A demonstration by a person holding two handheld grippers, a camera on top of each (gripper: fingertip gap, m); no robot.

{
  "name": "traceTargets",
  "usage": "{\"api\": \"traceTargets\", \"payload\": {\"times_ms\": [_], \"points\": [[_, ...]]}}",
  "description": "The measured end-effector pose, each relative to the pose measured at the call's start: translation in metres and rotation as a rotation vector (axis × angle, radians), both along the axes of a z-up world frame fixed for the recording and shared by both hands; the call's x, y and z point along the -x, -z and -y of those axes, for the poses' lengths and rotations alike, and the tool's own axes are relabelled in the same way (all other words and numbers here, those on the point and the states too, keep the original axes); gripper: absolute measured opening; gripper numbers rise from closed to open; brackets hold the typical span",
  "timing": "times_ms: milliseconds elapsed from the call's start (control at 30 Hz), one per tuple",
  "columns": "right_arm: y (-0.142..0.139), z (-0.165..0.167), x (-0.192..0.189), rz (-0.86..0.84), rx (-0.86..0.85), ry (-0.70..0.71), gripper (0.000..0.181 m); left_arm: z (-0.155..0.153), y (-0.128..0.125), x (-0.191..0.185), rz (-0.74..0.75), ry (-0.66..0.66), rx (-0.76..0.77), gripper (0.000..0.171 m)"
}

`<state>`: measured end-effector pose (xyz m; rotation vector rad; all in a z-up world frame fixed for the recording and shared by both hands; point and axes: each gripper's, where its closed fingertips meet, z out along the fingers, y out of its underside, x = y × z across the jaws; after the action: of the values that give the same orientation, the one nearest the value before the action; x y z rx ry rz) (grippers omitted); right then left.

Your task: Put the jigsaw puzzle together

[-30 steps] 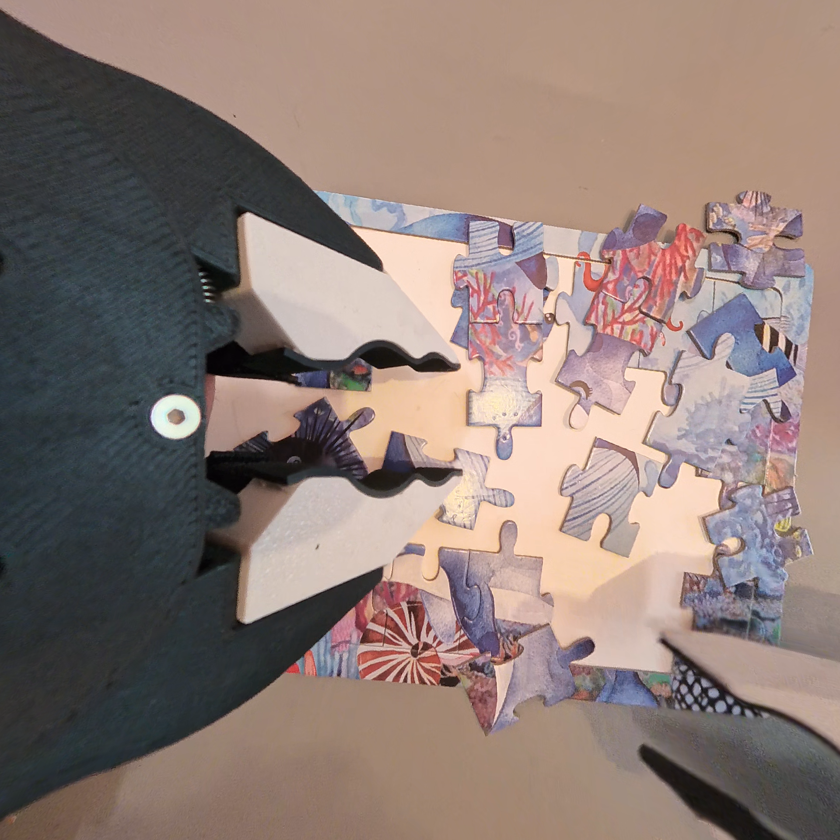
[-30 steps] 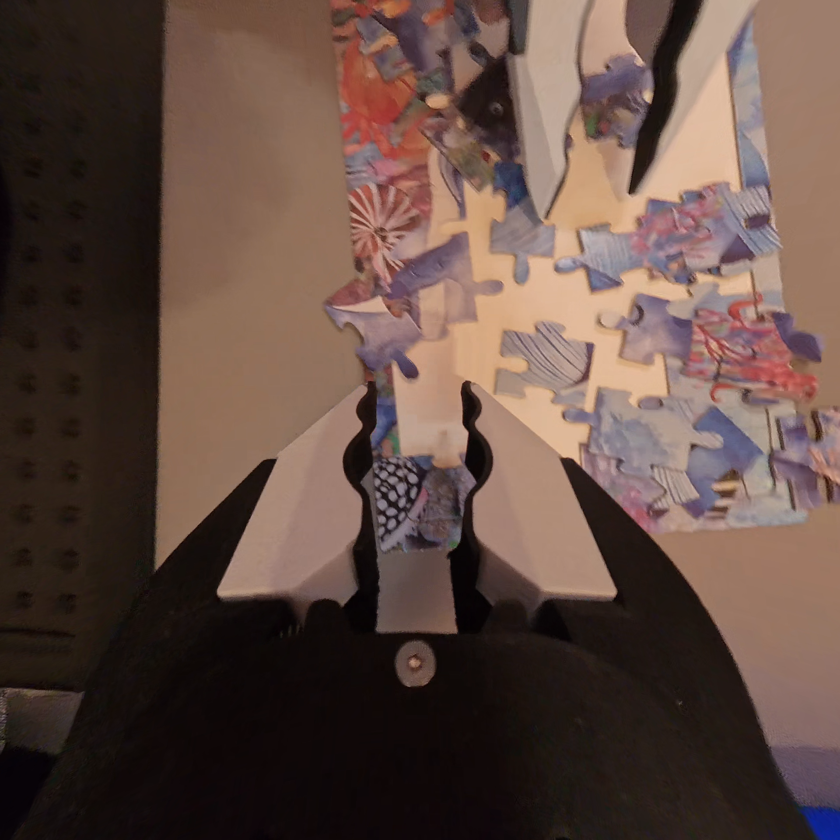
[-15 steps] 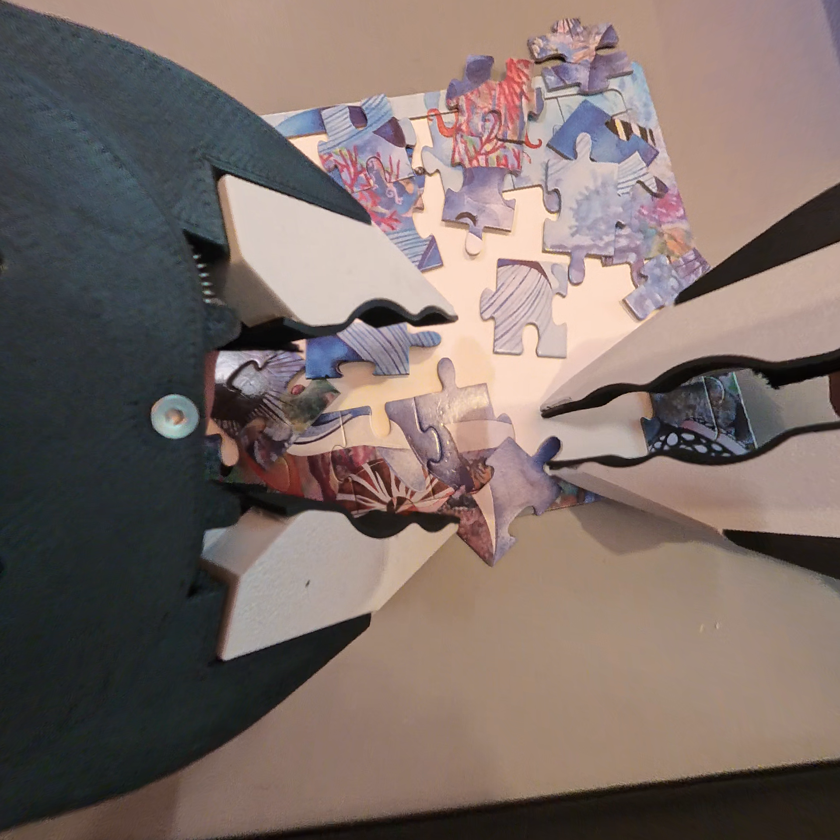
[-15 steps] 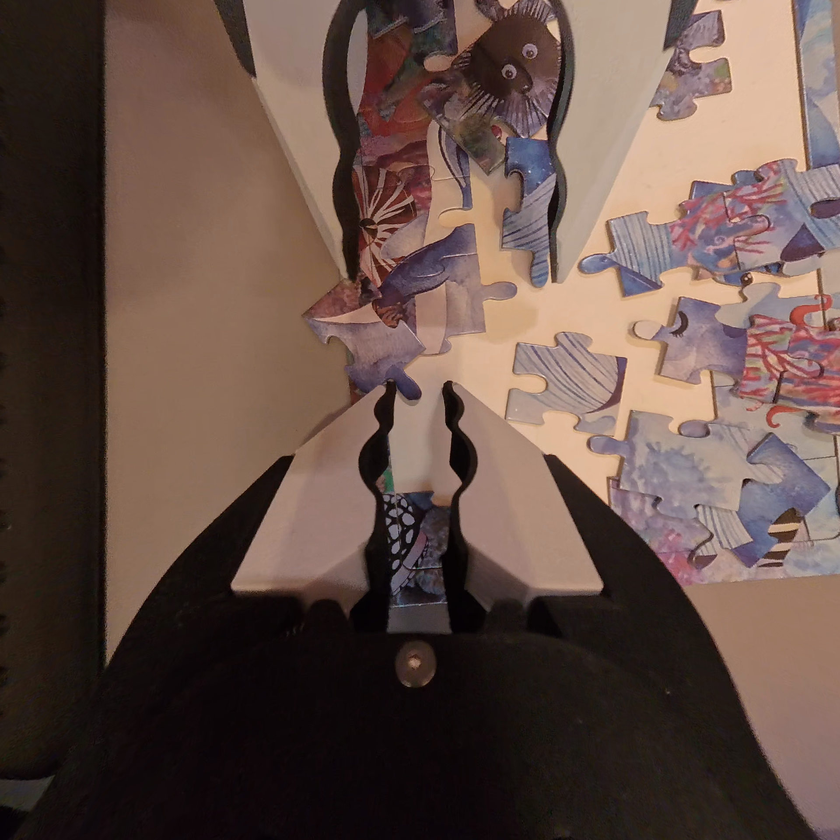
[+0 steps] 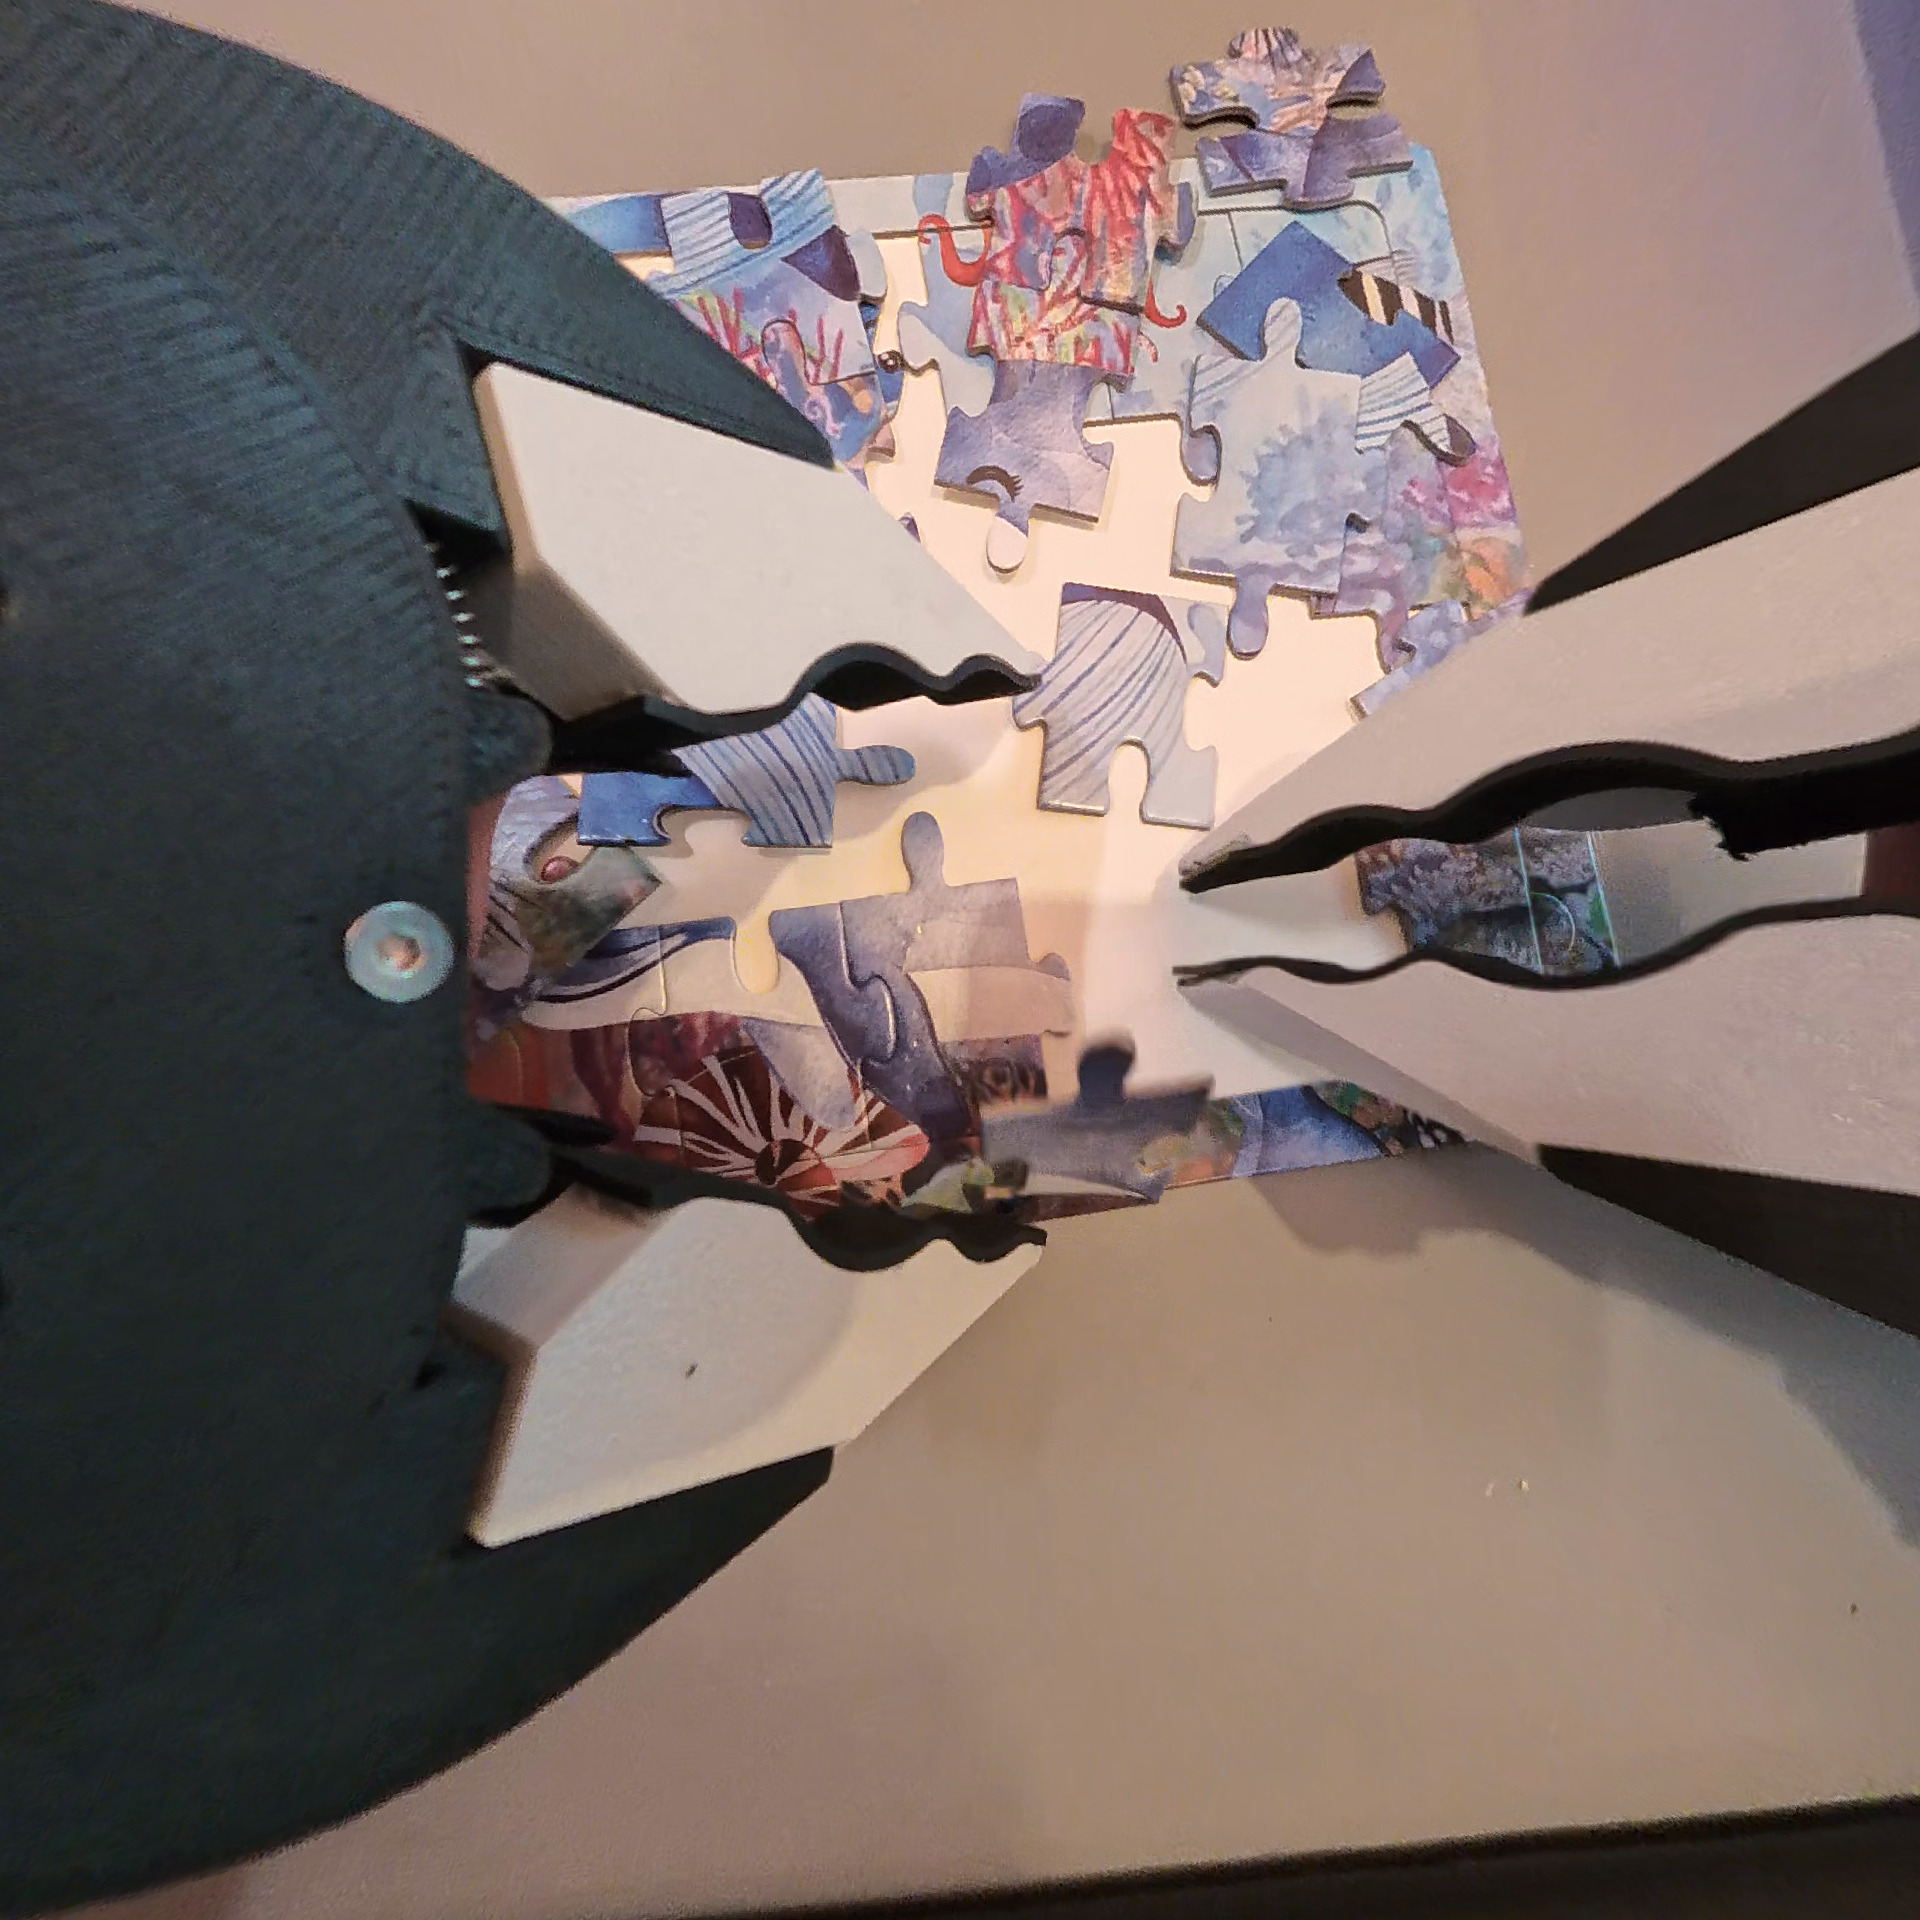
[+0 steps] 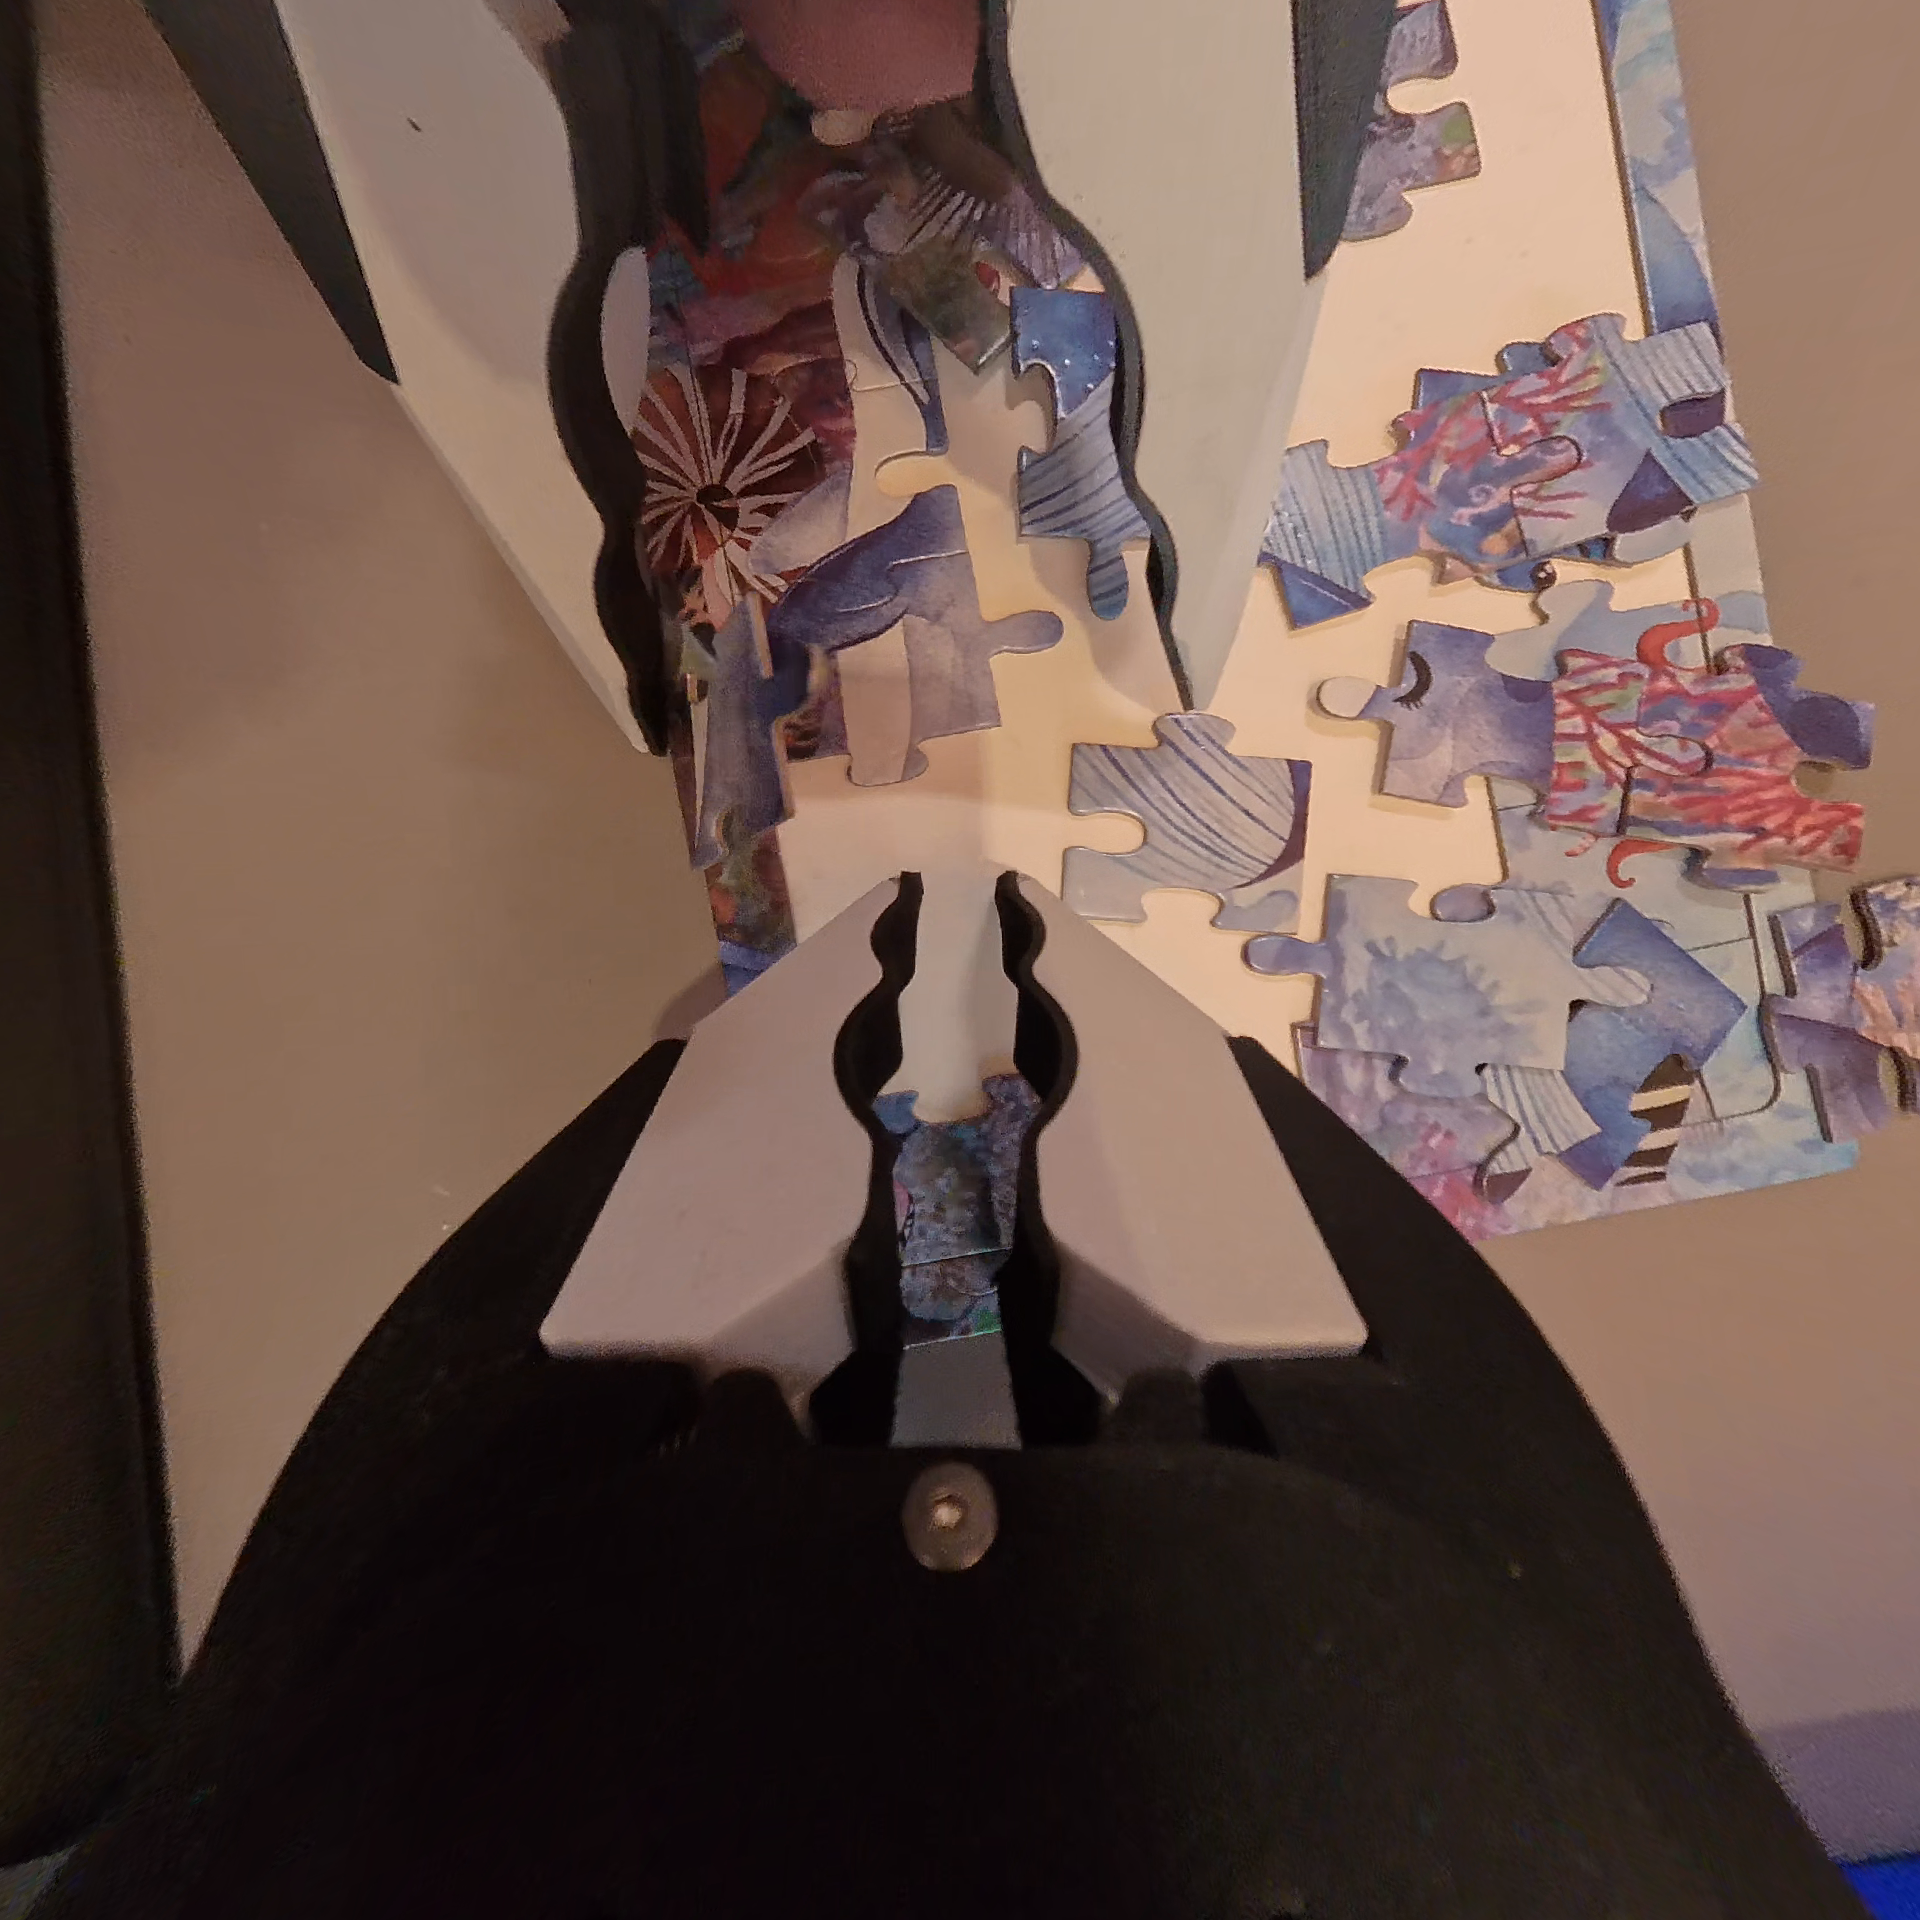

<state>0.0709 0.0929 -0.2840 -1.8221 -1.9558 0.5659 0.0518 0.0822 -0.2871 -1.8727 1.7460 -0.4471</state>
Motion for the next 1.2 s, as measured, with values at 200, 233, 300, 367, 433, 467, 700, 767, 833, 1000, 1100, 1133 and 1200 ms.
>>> {"api": "traceTargets", "payload": {"times_ms": [200, 233, 300, 367, 433, 467, 700, 767, 833, 1000, 1100, 1133, 1200], "points": [[-0.014, 0.010, 0.003, -0.071, 0.057, -0.027, 0.019, 0.001, 0.002, -0.001, 0.013, -0.017, 0.049, 0.094], [-0.019, 0.015, 0.004, -0.098, 0.087, -0.039, 0.021, 0.002, 0.002, -0.001, 0.016, -0.017, 0.058, 0.093], [-0.027, 0.025, 0.005, -0.152, 0.179, -0.055, 0.027, 0.004, 0.003, -0.001, 0.020, -0.018, 0.076, 0.093], [-0.026, 0.029, 0.006, -0.163, 0.270, -0.038, 0.039, 0.004, 0.004, -0.002, 0.021, -0.015, 0.079, 0.093], [-0.020, 0.033, 0.005, -0.147, 0.296, -0.049, 0.039, 0.005, 0.004, -0.002, 0.020, -0.013, 0.083, 0.093], [-0.019, 0.035, 0.005, -0.145, 0.303, -0.058, 0.040, 0.005, 0.004, -0.002, 0.022, -0.013, 0.083, 0.092], [-0.031, 0.038, -0.003, -0.189, 0.387, -0.045, 0.042, 0.004, 0.004, -0.002, 0.029, -0.023, 0.088, 0.088], [-0.022, 0.039, 0.001, -0.144, 0.379, -0.028, 0.039, 0.004, 0.004, -0.002, 0.029, -0.024, 0.089, 0.088], [-0.013, 0.033, 0.006, -0.120, 0.360, 0.010, 0.028, 0.004, 0.004, -0.002, 0.029, -0.025, 0.089, 0.088], [-0.013, 0.027, 0.011, -0.158, 0.430, 0.067, 0.000, 0.004, 0.004, -0.002, 0.029, -0.025, 0.087, 0.088], [-0.019, 0.023, 0.009, -0.167, 0.383, 0.073, 0.016, 0.004, 0.004, -0.002, 0.030, -0.026, 0.088, 0.088], [-0.017, 0.017, 0.008, -0.156, 0.335, 0.094, 0.026, 0.004, 0.004, -0.002, 0.030, -0.026, 0.087, 0.088], [-0.015, 0.011, 0.008, -0.148, 0.332, 0.136, 0.039, 0.004, 0.004, -0.002, 0.029, -0.026, 0.087, 0.088]]}}
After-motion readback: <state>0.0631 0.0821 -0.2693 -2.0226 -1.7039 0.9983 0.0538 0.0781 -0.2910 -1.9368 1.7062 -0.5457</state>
